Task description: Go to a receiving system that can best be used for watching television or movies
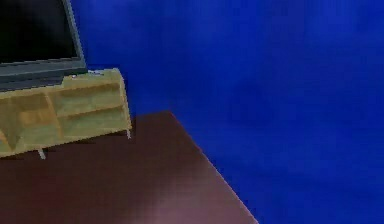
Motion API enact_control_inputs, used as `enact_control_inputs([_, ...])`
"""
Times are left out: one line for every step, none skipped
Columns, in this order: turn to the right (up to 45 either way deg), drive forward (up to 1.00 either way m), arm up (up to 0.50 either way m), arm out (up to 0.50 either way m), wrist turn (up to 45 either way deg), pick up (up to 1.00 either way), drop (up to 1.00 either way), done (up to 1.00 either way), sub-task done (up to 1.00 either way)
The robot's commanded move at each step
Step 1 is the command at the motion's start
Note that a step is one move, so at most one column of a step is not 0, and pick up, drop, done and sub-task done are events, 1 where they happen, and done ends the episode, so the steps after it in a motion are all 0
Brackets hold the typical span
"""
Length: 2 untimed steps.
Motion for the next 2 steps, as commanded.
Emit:
enact_control_inputs([0.0,0.6,0.0,0.0,0.0,0.0,0.0,0.0,0.0])
enact_control_inputs([-24.0,0.0,0.0,0.0,0.0,0.0,0.0,0.0,0.0])
